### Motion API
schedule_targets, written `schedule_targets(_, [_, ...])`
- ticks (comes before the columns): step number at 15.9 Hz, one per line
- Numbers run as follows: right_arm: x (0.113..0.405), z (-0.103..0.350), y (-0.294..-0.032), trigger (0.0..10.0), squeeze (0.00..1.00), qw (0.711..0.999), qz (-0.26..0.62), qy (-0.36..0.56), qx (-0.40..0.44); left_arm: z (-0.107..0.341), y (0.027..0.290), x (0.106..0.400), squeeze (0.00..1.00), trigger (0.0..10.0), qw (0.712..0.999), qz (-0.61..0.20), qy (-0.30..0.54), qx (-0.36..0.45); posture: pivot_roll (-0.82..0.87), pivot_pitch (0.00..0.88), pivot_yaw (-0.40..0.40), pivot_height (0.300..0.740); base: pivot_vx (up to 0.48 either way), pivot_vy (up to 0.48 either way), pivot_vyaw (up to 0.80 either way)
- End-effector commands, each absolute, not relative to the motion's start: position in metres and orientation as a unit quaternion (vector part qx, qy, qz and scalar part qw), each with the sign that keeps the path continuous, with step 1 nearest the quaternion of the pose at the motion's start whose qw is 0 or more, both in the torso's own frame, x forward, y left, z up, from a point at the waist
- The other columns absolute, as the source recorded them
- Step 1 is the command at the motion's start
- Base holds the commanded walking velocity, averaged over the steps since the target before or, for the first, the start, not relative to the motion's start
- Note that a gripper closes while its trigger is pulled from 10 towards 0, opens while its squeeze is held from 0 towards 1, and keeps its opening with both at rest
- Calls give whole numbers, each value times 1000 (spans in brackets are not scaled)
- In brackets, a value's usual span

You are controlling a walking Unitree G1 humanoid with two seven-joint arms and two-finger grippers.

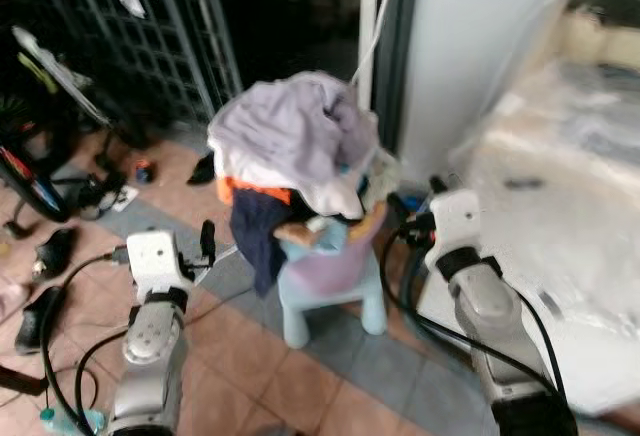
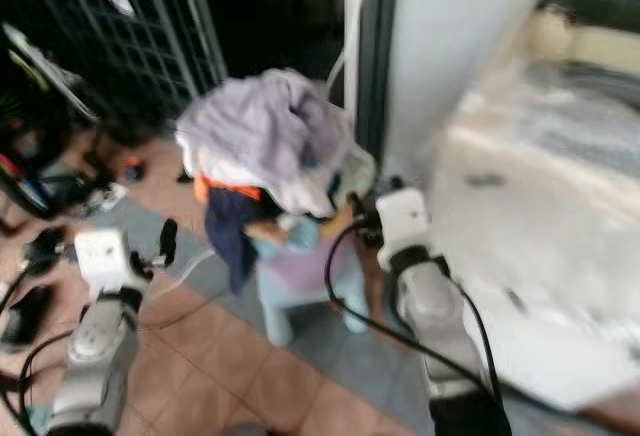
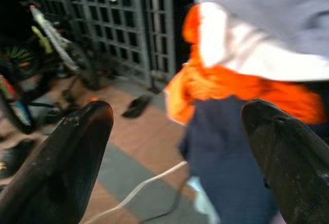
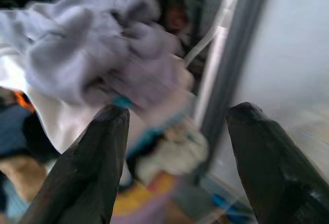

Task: Clothes washing

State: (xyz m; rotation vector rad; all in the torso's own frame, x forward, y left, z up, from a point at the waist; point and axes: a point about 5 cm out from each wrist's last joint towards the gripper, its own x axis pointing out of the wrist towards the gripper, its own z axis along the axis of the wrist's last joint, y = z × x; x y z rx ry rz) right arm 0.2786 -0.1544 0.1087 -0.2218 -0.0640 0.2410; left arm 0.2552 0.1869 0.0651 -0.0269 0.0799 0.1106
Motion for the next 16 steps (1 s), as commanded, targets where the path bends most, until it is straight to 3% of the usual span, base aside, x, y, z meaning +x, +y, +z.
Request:
schedule_targets(1, [280,109,-163,10000,0,988,106,-30,-108,70,184,259,0,10000,998,51,34,-12,-47,0,99,740,0,0,631])
schedule_targets(5, [279,110,-160,10000,0,986,113,-33,-114,79,193,260,0,10000,998,54,14,-5,-42,0,96,740,259,0,511])
schedule_targets(13, [288,116,-145,10000,0,982,137,-58,-120,70,176,258,0,10000,999,28,29,-20,-58,0,108,740,441,0,0])
schedule_targets(16, [292,116,-142,10000,0,981,144,-59,-118,70,177,257,0,10000,999,42,27,-23,-54,0,106,740,105,0,0])
